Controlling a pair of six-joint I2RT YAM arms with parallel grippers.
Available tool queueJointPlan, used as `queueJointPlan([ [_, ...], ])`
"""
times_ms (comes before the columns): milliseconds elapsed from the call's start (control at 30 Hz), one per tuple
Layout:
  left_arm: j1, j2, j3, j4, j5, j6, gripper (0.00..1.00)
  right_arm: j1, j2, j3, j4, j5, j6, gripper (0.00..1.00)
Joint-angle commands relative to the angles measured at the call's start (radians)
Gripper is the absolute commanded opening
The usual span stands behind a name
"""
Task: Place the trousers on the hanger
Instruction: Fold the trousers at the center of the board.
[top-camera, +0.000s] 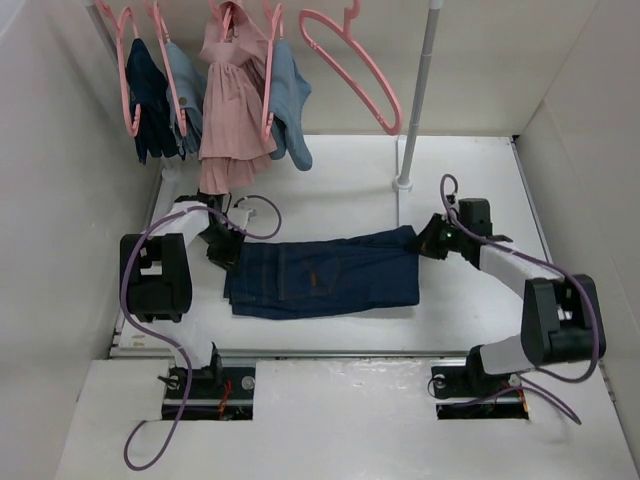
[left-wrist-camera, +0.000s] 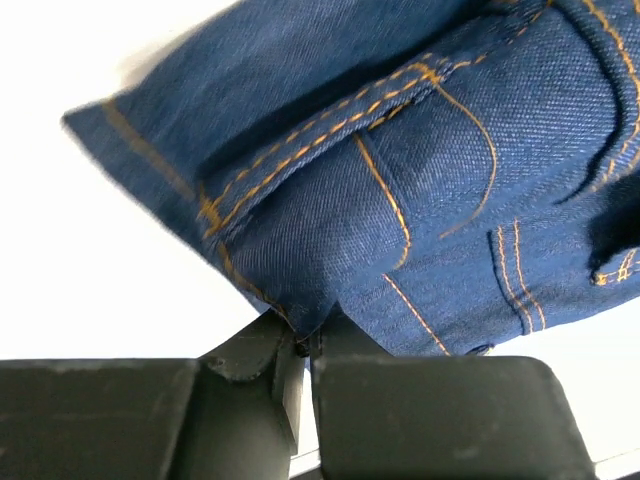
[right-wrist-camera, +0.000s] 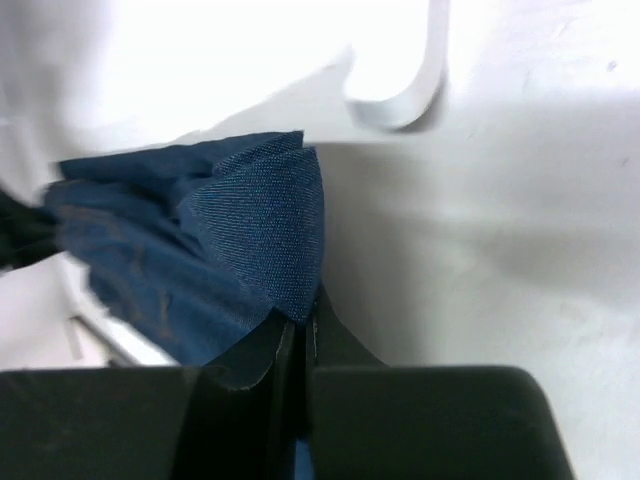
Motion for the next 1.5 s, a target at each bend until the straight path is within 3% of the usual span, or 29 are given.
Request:
queueJointPlan([
  [0,0.017,-0.067,0.002,-0.014,-0.288,0.023,0.00,-0.079,-0.109,-0.034,0.111,0.041,0.033,0.00],
  [167,-0.007,-0.058,-0.007,-0.025,-0.227,0.023,0.00,-0.079,-0.045,-0.034,0.111,0.005,0.009,0.02],
  [200,-0.021,-0.058,0.005,-0.025,-0.182,0.012,0.15,-0.079,-0.027,-0.034,0.111,-0.021,-0.007,0.11],
  [233,-0.021,-0.058,0.023,-0.025,-0.161,0.012,0.27,-0.079,-0.008,-0.025,0.111,-0.037,-0.016,0.49],
  [300,-0.030,-0.058,0.049,-0.036,-0.088,0.012,0.46,-0.079,0.042,-0.002,0.111,-0.063,-0.050,0.73],
  [333,-0.030,-0.058,0.062,-0.046,-0.069,0.003,0.52,-0.079,0.053,0.018,0.096,-0.063,-0.059,0.90],
  [367,-0.030,-0.058,0.086,-0.046,-0.052,0.003,0.55,-0.079,0.064,0.030,0.052,-0.063,-0.073,1.00],
  [467,-0.021,-0.067,0.133,-0.068,-0.011,0.003,0.58,-0.079,0.064,0.062,-0.036,-0.039,-0.129,1.00],
  [667,0.057,-0.028,0.197,-0.030,0.084,-0.063,0.59,-0.079,-0.091,0.010,-0.268,0.052,-0.114,1.00],
  [833,0.057,0.083,0.209,0.018,0.093,-0.112,0.56,-0.079,-0.206,-0.123,-0.386,0.067,0.065,1.00],
  [967,0.048,0.127,0.209,0.018,0.126,-0.112,0.34,-0.067,-0.266,-0.201,-0.395,0.067,0.134,1.00],
  [1100,0.048,0.138,0.220,0.018,0.138,-0.103,0.13,-0.041,-0.301,-0.258,-0.383,0.066,0.166,0.92],
  [1133,0.048,0.147,0.229,0.018,0.165,-0.103,0.06,-0.021,-0.301,-0.269,-0.374,0.052,0.176,0.88],
  [1167,0.048,0.147,0.229,0.009,0.166,-0.103,0.00,-0.010,-0.312,-0.278,-0.365,0.041,0.189,0.76],
  [1200,0.048,0.147,0.229,0.009,0.166,-0.103,0.00,0.002,-0.312,-0.295,-0.343,0.032,0.215,0.65],
  [1233,0.048,0.147,0.238,0.009,0.138,-0.103,0.00,0.013,-0.321,-0.295,-0.343,0.032,0.229,0.50],
  [1267,0.048,0.147,0.238,0.033,0.103,-0.112,0.00,0.024,-0.321,-0.307,-0.333,0.032,0.238,0.19],
  [1300,0.048,0.147,0.238,0.049,0.063,-0.121,0.00,0.024,-0.321,-0.307,-0.332,0.032,0.239,0.03],
  [1467,0.075,0.097,0.226,0.104,-0.084,-0.147,0.00,0.024,-0.362,-0.329,-0.395,0.064,0.257,0.00],
])
